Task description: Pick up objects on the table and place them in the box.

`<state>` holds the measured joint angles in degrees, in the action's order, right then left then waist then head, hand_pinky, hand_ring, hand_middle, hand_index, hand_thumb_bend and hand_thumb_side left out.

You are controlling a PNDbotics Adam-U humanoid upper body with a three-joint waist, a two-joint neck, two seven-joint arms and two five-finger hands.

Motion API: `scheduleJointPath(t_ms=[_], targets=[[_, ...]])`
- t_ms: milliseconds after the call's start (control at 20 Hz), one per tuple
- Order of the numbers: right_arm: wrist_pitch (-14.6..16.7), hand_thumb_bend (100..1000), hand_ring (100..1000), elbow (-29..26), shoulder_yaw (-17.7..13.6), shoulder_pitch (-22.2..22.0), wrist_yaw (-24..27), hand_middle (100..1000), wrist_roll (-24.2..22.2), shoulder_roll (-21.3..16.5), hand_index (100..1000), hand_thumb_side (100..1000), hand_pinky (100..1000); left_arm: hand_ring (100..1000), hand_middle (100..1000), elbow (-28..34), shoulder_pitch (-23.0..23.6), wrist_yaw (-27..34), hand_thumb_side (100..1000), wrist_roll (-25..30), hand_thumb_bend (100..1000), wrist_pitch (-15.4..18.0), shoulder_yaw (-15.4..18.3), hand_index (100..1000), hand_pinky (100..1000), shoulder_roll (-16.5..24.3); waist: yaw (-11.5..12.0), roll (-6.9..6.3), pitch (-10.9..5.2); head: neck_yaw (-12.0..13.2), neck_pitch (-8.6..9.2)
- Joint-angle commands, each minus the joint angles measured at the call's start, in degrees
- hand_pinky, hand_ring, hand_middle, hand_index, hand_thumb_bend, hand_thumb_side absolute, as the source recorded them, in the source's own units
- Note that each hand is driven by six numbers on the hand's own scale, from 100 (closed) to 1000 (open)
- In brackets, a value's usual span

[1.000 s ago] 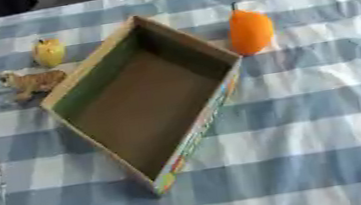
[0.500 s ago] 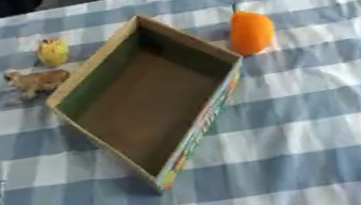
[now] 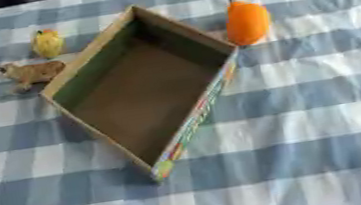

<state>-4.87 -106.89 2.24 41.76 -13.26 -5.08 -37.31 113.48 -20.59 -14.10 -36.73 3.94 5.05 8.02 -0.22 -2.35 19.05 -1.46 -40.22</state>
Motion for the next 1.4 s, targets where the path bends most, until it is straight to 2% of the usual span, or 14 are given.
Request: scheduleJointPath(t_ms=[50,400,800,900,950,1000,1100,1350,1400], targets=[[0.68,299,885,1.62,1.0,2.54,-1.85,692,-1.7,-2.62,842,810,752,569,584,1.11,-0.31,0.07,776,0.39,100,0.03,-0.34,710,493,0.83,0.11,0.18,-1.01,-0.52,-0.06],[3.03,319,879,8.3,5.86,9.99,-8.2,728,-5.97,-4.14,835,839,763,569,584,1.11,-0.26,0.34,776,1.11,100,0.12,-0.9,710,493,1.04,0.53,0.35,-1.0,-1.15,0.36],[9.93,291,873,19.58,11.78,18.4,-20.3,775,-11.84,-2.92,829,844,781,570,585,1.11,-0.22,0.5,774,2.19,100,0.27,-1.55,710,493,1.67,0.92,0.75,-1.44,-1.5,0.45],[11.49,286,881,22.77,12.67,19.94,-22.38,786,-13.4,-2.39,835,803,786,570,585,1.11,-0.18,0.51,773,2.35,100,0.26,-1.61,709,493,1.8,1.07,0.8,-1.58,-1.61,0.32],[12.27,255,884,24.32,12.97,20.58,-23.0,784,-14.33,-2.07,836,790,788,571,585,1.11,-0.18,0.51,773,2.41,100,0.25,-1.64,709,493,1.86,1.15,0.87,-1.63,-1.69,0.27],[12.99,306,889,25.79,13.08,21.15,-23.28,788,-15.37,-1.7,838,753,790,571,585,1.11,-0.22,0.53,770,2.5,100,0.24,-1.7,709,493,1.89,1.29,1.0,-1.67,-1.78,0.3],[14.2,343,902,28.62,12.93,22.23,-23.12,793,-17.68,-0.92,842,709,796,571,586,1.11,-0.22,0.54,771,2.77,100,0.21,-1.82,708,493,1.92,1.5,1.14,-1.77,-1.82,0.34],[17.05,374,927,34.67,12.61,24.9,-23.02,807,-23.39,0.72,849,626,818,571,586,1.11,-0.02,0.58,771,3.05,100,0.08,-1.86,707,493,2.01,1.7,1.19,-2.12,-1.86,0.3],[17.6,382,938,35.88,12.64,25.4,-23.3,810,-24.38,1.1,849,580,826,571,586,1.11,0.02,0.6,771,3.13,100,0.04,-1.9,708,493,2.01,1.69,1.18,-2.19,-1.9,0.26]])
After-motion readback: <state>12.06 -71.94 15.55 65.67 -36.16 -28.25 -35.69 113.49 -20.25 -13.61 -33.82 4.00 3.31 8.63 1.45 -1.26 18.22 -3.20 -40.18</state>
